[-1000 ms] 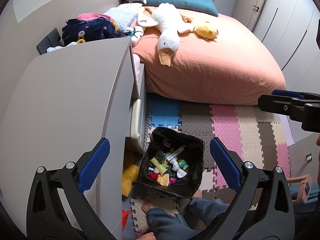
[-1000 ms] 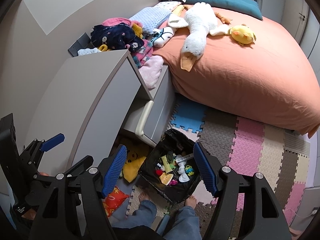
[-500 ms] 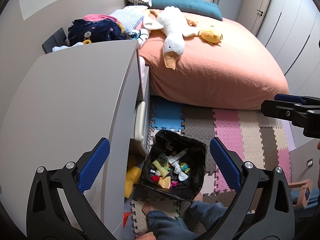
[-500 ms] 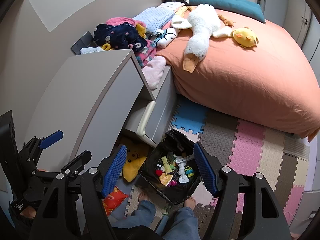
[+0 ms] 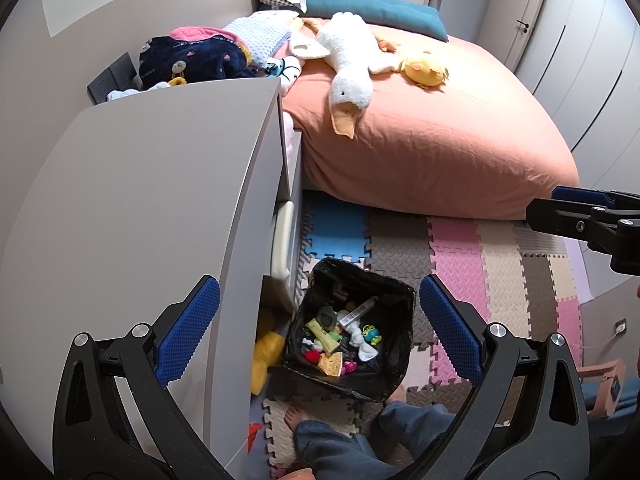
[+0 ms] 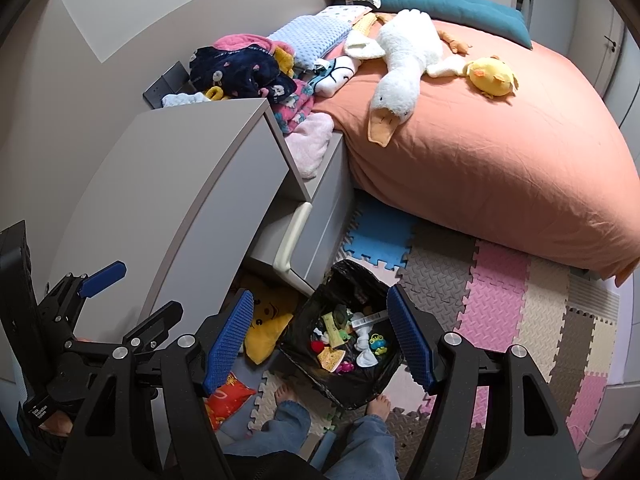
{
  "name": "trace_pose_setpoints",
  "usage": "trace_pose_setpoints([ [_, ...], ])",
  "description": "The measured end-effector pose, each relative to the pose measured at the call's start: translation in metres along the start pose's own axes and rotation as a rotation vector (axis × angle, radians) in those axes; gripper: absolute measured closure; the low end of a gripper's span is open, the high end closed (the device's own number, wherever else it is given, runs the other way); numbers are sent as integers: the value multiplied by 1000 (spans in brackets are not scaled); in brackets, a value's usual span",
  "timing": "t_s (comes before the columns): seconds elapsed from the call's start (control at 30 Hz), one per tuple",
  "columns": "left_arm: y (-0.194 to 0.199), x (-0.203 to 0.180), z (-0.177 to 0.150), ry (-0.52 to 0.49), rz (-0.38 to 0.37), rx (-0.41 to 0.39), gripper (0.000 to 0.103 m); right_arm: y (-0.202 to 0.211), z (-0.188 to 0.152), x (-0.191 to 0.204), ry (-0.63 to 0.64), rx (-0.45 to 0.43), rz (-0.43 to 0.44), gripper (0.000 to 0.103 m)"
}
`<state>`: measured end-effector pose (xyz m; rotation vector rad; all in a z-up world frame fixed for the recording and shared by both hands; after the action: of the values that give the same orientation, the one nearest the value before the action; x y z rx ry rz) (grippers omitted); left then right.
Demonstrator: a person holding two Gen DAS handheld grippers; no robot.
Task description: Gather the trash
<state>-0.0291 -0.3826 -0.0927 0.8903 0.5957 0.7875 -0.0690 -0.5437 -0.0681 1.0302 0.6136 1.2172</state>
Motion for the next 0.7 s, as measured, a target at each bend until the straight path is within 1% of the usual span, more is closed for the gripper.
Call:
trace_pose_setpoints([
  [0.7, 0, 0, 0, -2, -1, -1, 7, 0, 1, 1, 4, 2, -3, 33],
])
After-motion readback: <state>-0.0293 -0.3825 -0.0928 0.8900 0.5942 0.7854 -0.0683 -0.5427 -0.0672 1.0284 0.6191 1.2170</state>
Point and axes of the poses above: each gripper's, at about its wrist camera, not at the fingertips, and y roughly against the way its jaws point, x to its left, z to its top, the point moved 9 cm from there along -y, roughly the way its jaws point, and after that the axes turned 9 degrees about y, right-handed, at the moved point
